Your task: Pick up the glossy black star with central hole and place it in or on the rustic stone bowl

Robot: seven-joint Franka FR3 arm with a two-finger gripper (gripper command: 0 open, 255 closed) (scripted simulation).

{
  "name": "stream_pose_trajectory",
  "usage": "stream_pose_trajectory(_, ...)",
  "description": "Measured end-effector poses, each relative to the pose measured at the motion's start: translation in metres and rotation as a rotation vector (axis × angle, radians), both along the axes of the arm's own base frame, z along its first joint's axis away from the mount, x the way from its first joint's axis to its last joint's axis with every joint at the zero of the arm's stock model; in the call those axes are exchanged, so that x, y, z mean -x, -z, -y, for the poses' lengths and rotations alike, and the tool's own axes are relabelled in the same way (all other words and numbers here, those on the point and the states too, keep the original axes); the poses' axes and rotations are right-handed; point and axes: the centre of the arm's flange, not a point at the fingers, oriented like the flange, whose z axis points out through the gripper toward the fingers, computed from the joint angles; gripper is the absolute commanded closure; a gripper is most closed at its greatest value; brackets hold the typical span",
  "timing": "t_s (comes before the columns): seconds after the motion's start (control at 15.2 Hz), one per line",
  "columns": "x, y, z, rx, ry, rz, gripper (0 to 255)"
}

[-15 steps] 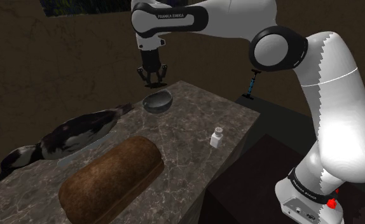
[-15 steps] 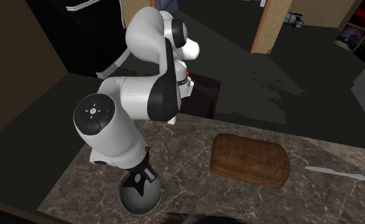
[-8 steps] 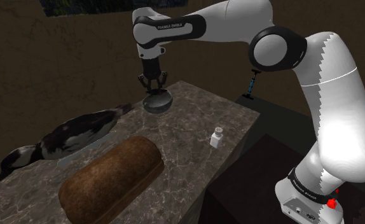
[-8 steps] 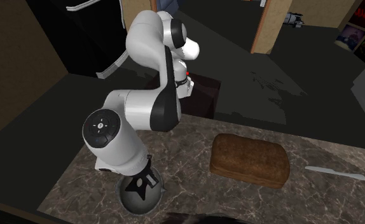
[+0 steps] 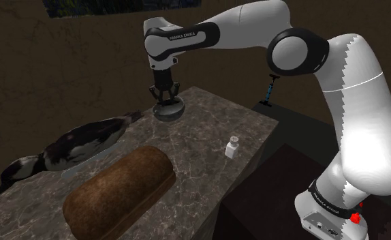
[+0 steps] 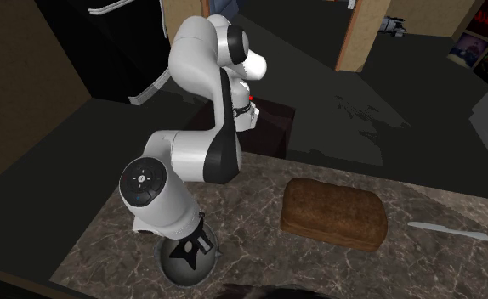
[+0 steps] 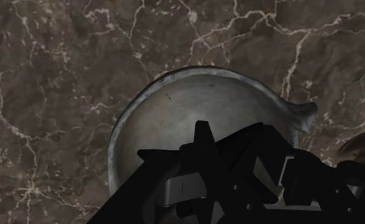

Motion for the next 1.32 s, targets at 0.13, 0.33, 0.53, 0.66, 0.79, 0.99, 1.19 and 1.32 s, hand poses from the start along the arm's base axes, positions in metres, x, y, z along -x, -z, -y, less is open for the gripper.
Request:
stream_pose_trajectory(0.13, 0.0, 0.0, 0.0, 0.0, 0.0, 0.0, 255)
stream_pose_trajectory(0.33, 0.0, 0.0, 0.0, 0.0, 0.0, 0.0, 0)
stream_pose_trajectory(0.53, 0.0, 0.0, 0.0, 0.0, 0.0, 0.0, 0)
stream_pose_trajectory(0.66, -0.002, -0.006, -0.001, 0.0, 0.0, 0.001, 0)
stream_pose_trajectory(0.79, -0.005, -0.03, 0.002, -0.001, 0.0, 0.002, 0)
stream_pose_trajectory(0.99, -0.007, -0.047, 0.0, 0.0, 0.0, 0.001, 0)
stream_pose_trajectory(1.19, -0.008, -0.049, 0.001, 0.0, 0.0, 0.001, 0)
stream_pose_trajectory(1.32, -0.008, -0.049, 0.001, 0.0, 0.0, 0.0, 0)
